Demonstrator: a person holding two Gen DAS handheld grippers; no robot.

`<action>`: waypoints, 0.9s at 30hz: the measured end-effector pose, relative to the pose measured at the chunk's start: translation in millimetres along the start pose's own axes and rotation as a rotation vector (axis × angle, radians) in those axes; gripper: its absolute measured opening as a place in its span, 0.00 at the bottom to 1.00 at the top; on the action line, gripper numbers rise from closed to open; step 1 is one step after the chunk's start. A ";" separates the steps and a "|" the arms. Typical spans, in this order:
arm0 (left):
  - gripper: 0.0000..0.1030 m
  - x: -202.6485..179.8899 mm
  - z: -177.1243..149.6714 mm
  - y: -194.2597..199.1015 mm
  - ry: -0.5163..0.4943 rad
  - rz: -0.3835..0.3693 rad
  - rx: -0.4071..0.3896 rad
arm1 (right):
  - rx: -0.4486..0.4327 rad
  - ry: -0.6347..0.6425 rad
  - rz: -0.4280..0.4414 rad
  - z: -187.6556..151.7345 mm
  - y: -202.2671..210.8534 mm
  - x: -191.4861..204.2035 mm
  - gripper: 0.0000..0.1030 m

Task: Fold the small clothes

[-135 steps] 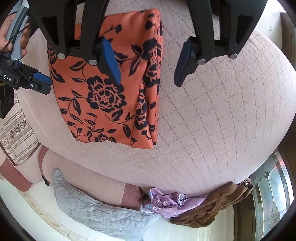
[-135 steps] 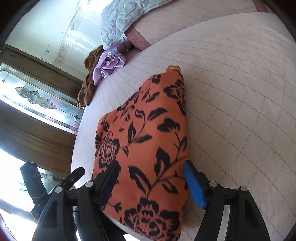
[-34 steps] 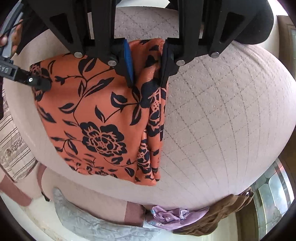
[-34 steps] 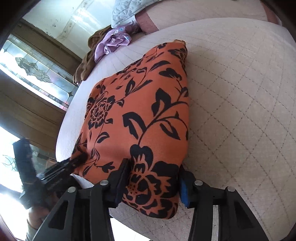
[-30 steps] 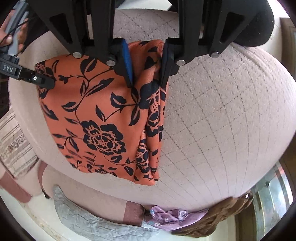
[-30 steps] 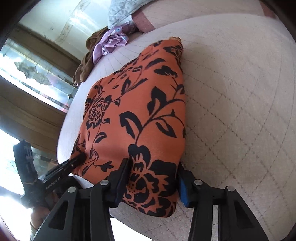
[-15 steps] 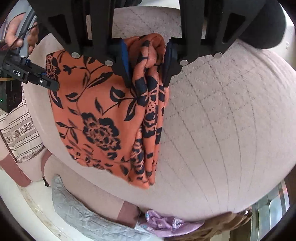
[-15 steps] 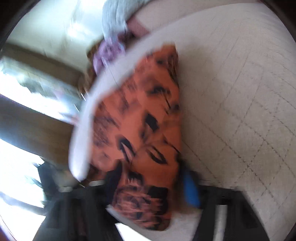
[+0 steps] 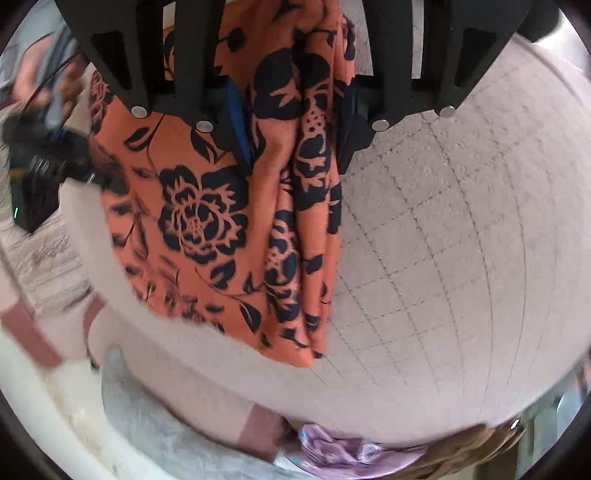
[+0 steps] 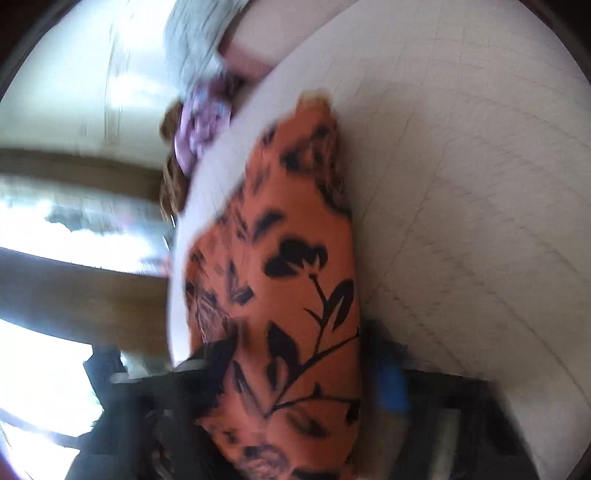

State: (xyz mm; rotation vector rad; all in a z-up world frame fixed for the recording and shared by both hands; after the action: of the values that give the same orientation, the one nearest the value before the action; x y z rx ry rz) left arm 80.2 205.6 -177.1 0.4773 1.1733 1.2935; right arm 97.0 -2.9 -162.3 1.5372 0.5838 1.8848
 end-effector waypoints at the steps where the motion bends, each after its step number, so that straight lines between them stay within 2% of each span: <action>1: 0.42 0.4 -0.4 3.1 -0.005 -0.004 -0.007 | -0.019 0.046 -0.041 -2.1 -0.6 3.7 0.40; 4: 0.42 -1.7 -3.2 6.0 -0.048 0.019 -0.018 | -0.039 0.080 -0.072 -4.7 3.1 8.6 0.38; 7: 0.44 -3.9 0.5 4.1 -0.026 0.010 -0.002 | -0.031 0.043 -0.043 -2.3 0.8 0.9 0.40; 10: 0.44 -9.0 5.1 9.5 -0.021 0.041 -0.007 | -0.050 0.039 -0.048 -1.5 -0.9 1.9 0.42; 13: 0.42 -23.2 6.3 33.4 -0.064 0.119 -0.078 | -0.055 0.050 -0.068 -3.9 3.2 0.1 0.43; 15: 0.42 -38.8 7.7 55.5 -0.090 0.100 -0.164 | -0.055 0.072 -0.090 -4.0 2.4 3.5 0.42; 17: 0.42 -50.3 5.9 62.1 -0.112 0.077 -0.193 | -0.051 0.082 -0.102 -3.1 0.9 5.4 0.42; 19: 0.42 -55.9 0.1 45.4 -0.160 0.108 -0.146 | -0.050 0.084 -0.106 -2.8 -0.4 5.8 0.42; 21: 0.40 -46.3 -10.6 13.3 -0.174 0.191 -0.037 | -0.052 0.091 -0.120 -3.0 -1.8 8.5 0.42; 23: 0.40 -42.0 -11.1 8.0 -0.168 0.211 -0.059 | -0.061 0.115 -0.169 -3.8 2.5 15.8 0.42; 25: 0.40 -40.9 -10.5 9.6 -0.159 0.215 -0.051 | -0.091 0.205 -0.228 -6.8 12.7 35.5 0.42; 27: 0.40 -39.5 -11.7 8.8 -0.174 0.221 -0.046 | -0.110 0.246 -0.246 -9.2 17.2 43.0 0.42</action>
State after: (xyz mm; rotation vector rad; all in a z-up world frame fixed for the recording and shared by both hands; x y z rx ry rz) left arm 71.8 168.6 -158.8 0.6863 0.9630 1.4338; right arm 79.5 16.0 -122.7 1.1168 0.7291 1.8916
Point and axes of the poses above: each gripper's, at about its wrist camera, not at the fingertips, and y roughly against the way its jaws point, x to its left, z to its top, the point moved 6 cm from there along -y, roughly the way its jaws point
